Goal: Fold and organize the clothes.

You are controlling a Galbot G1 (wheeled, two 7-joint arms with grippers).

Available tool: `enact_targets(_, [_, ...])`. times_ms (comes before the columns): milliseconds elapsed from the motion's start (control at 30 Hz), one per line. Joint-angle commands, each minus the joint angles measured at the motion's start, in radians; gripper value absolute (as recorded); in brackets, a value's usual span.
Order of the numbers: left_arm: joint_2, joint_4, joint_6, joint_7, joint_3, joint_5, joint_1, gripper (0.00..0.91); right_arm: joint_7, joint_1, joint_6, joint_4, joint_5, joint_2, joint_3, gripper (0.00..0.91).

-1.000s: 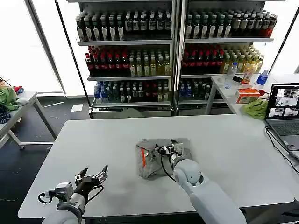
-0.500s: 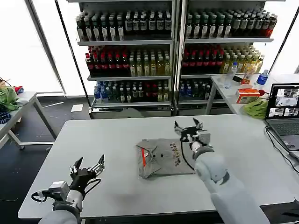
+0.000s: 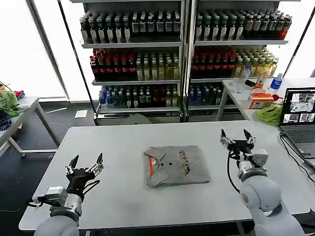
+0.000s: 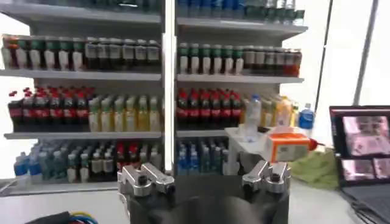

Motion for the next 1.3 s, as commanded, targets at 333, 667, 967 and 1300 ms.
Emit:
enact_targets(333, [0.024,0.025,-0.012,-0.011,0.015,-0.033,-0.053,0.907,0.008,-0.207,0.009,0.097,-0.025,0.03,0.178,0.907])
enact_targets(667, [0.025,0.032,-0.015,0.006,0.011,-0.026,-0.053,0.907,0.006,-0.213,0.012,0.093,-0.031,0.041,0.173,0.907])
enact_targets(967, [0.026,0.006,-0.005,0.056,0.005,0.03,-0.03,0.907,0.004,-0.206,0.015,0.088,-0.032,0.04,0.161,0.907])
enact_targets(1300, [0.022,0.0,-0.015,0.085,0.004,0.032,-0.013,0.907,0.002,-0.206,0.015,0.087,-0.032,0.034,0.157,0.907])
